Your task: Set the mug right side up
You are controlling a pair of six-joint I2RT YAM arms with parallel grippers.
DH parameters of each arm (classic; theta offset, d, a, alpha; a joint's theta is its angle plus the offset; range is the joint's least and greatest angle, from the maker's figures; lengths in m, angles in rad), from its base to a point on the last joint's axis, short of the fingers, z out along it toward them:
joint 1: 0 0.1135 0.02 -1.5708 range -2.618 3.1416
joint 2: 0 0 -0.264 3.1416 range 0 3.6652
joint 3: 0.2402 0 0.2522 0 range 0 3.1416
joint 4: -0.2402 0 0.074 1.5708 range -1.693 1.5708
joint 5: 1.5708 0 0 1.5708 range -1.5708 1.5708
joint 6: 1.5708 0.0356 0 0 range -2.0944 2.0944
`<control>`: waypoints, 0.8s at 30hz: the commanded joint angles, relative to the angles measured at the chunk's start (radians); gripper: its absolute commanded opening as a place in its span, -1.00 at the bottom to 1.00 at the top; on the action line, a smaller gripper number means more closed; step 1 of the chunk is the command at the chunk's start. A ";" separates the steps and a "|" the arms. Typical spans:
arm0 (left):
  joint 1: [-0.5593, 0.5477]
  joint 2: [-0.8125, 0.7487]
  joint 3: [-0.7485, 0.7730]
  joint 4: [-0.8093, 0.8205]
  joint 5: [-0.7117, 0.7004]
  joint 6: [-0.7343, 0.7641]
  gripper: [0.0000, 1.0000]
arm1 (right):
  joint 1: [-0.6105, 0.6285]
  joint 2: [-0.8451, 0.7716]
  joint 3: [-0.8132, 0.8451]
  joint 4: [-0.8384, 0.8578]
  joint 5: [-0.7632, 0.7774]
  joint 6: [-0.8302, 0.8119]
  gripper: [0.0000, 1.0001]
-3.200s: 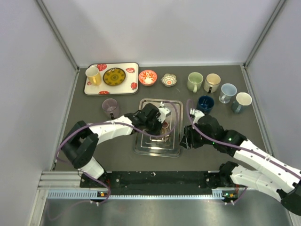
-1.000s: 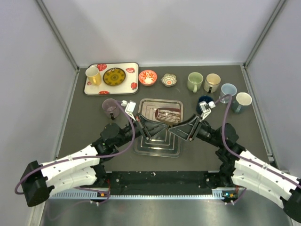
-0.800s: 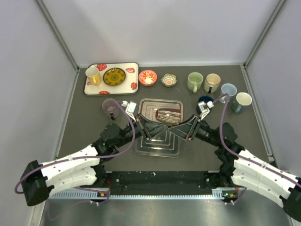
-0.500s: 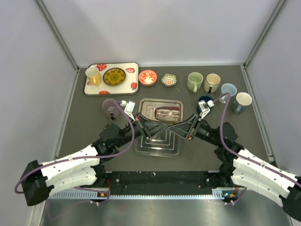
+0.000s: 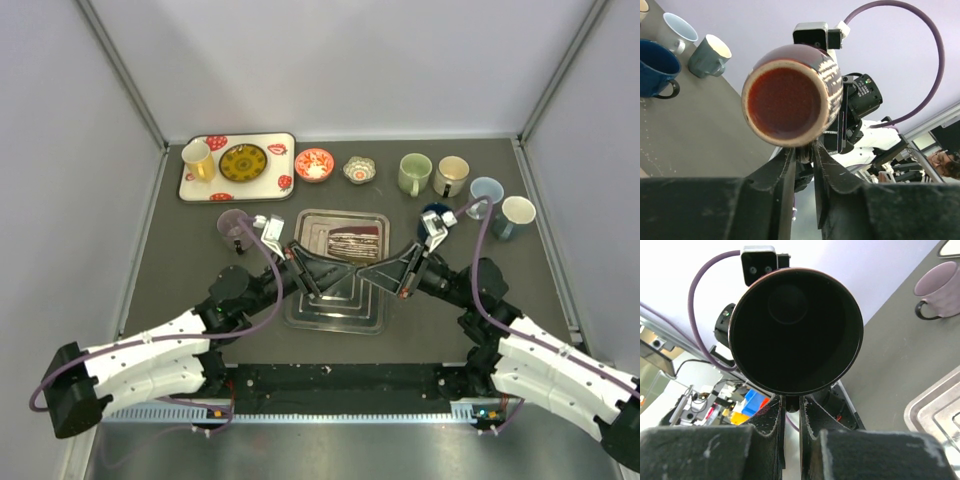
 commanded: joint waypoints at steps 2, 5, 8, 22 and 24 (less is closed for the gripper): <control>-0.010 -0.048 -0.018 0.045 -0.022 0.031 -0.41 | -0.009 -0.021 0.055 -0.003 0.034 -0.051 -1.00; -0.010 -0.076 -0.038 0.039 -0.059 0.044 -0.27 | -0.009 -0.023 0.061 -0.011 0.026 -0.062 -1.00; -0.010 -0.120 -0.064 0.016 -0.119 0.059 -0.12 | -0.009 -0.026 0.078 -0.047 0.023 -0.076 -1.00; -0.009 -0.456 0.227 -1.283 -0.870 -0.041 0.14 | 0.071 0.403 0.752 -0.957 0.340 -0.582 -1.00; -0.009 -0.467 0.273 -1.414 -0.915 -0.084 0.14 | 0.092 0.549 0.828 -1.023 0.409 -0.635 -1.00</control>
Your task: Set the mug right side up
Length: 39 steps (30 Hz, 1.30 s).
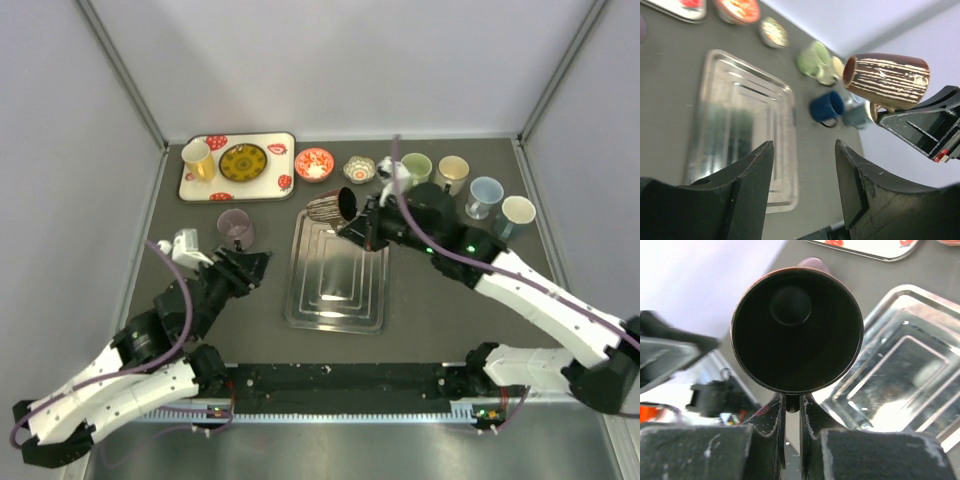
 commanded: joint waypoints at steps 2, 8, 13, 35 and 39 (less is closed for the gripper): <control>-0.003 -0.043 0.116 -0.464 -0.271 -0.094 0.14 | 0.074 0.311 0.260 -0.220 0.193 -0.198 -1.00; -0.003 -0.097 0.115 -0.536 -0.311 -0.147 0.13 | 0.116 0.623 0.553 -0.339 0.300 -0.268 -1.00; -0.003 -0.109 0.138 -0.634 -0.365 -0.204 0.14 | 0.136 0.873 0.823 -0.430 0.362 -0.294 -1.00; -0.003 -0.194 0.124 -0.722 -0.454 -0.258 0.15 | 0.318 1.294 1.262 -0.681 0.475 -0.383 -1.00; -0.003 -0.198 0.118 -0.715 -0.446 -0.256 0.15 | 0.323 1.329 1.281 -0.714 0.472 -0.377 -1.00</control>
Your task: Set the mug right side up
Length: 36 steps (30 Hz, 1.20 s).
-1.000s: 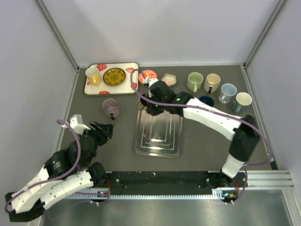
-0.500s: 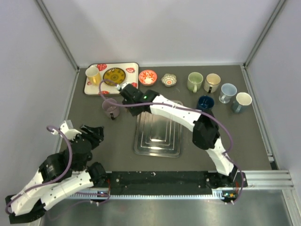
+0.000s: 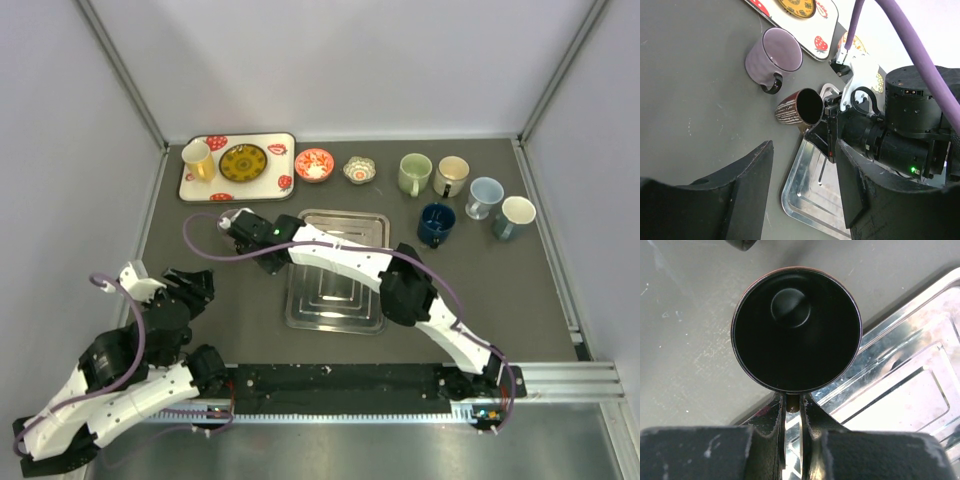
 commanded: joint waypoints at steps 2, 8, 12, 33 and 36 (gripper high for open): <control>-0.003 -0.016 -0.006 -0.002 -0.006 -0.004 0.15 | 0.005 0.018 0.072 -0.021 0.034 0.002 -1.00; -0.003 -0.023 -0.021 0.007 0.003 -0.001 0.15 | 0.007 0.029 0.067 -0.024 0.020 0.005 -1.00; -0.003 -0.027 -0.027 0.007 0.006 -0.001 0.15 | 0.008 0.027 0.067 -0.026 0.016 0.008 -0.67; -0.003 0.033 -0.047 0.223 0.088 0.284 0.96 | -0.010 -0.681 -0.383 0.022 0.399 0.028 0.18; -0.003 0.159 -0.026 0.283 0.137 0.367 0.97 | -0.023 -0.931 -0.625 0.045 0.493 0.062 0.19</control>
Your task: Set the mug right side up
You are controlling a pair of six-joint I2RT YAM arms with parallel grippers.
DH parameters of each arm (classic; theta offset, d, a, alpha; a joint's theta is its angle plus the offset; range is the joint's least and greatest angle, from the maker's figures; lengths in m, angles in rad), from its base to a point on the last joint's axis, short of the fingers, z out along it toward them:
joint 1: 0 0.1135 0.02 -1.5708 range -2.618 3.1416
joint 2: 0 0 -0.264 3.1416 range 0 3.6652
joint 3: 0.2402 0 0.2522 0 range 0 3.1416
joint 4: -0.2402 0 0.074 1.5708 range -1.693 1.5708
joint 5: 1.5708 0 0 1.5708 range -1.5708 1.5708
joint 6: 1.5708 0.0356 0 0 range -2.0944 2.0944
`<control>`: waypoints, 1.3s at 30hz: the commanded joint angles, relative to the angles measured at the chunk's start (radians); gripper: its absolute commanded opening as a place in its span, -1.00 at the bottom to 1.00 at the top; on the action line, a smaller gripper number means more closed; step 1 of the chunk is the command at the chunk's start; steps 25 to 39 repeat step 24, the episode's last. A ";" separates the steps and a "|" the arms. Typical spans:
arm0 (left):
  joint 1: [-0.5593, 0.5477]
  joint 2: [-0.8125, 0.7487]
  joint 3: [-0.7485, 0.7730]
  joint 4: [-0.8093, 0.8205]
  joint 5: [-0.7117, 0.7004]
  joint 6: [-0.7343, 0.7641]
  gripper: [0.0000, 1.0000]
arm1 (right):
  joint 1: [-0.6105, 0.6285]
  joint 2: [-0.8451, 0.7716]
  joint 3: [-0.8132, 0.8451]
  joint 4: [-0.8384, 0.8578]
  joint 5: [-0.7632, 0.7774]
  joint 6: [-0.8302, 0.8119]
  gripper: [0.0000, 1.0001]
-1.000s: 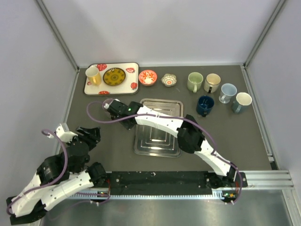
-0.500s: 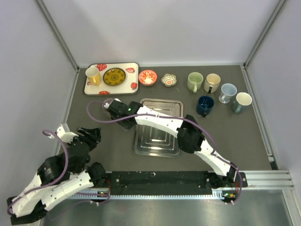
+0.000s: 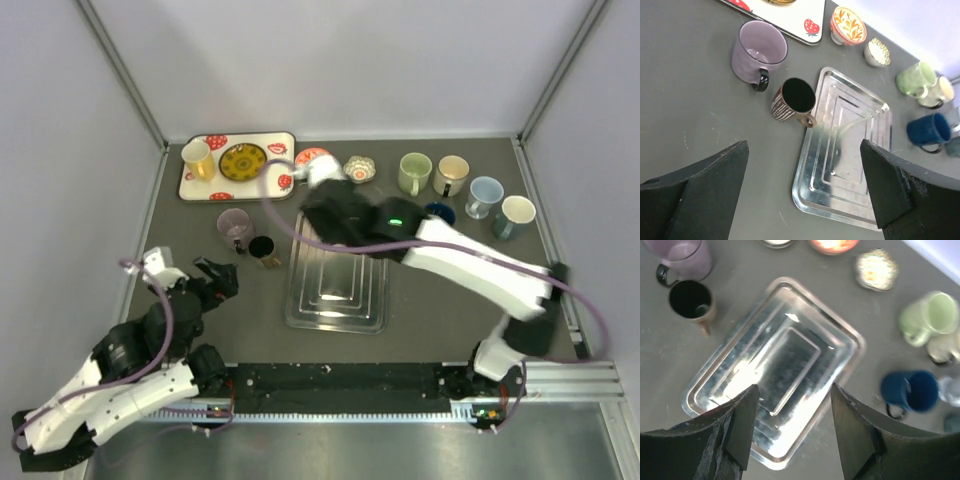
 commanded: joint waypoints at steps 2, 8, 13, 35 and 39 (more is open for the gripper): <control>-0.003 0.255 0.034 0.158 0.080 0.176 0.97 | -0.019 -0.394 -0.343 0.045 0.228 0.094 0.20; -0.003 0.452 0.098 0.255 0.124 0.237 0.98 | -0.023 -0.781 -0.784 0.148 0.238 0.242 0.21; -0.003 0.472 0.117 0.368 0.206 0.192 0.98 | -0.025 -1.063 -1.034 0.278 0.155 0.291 0.25; -0.001 0.455 0.140 0.434 0.275 0.233 0.98 | -0.026 -1.292 -1.186 0.436 0.152 0.234 0.85; -0.001 0.455 0.140 0.434 0.275 0.233 0.98 | -0.026 -1.292 -1.186 0.436 0.152 0.234 0.85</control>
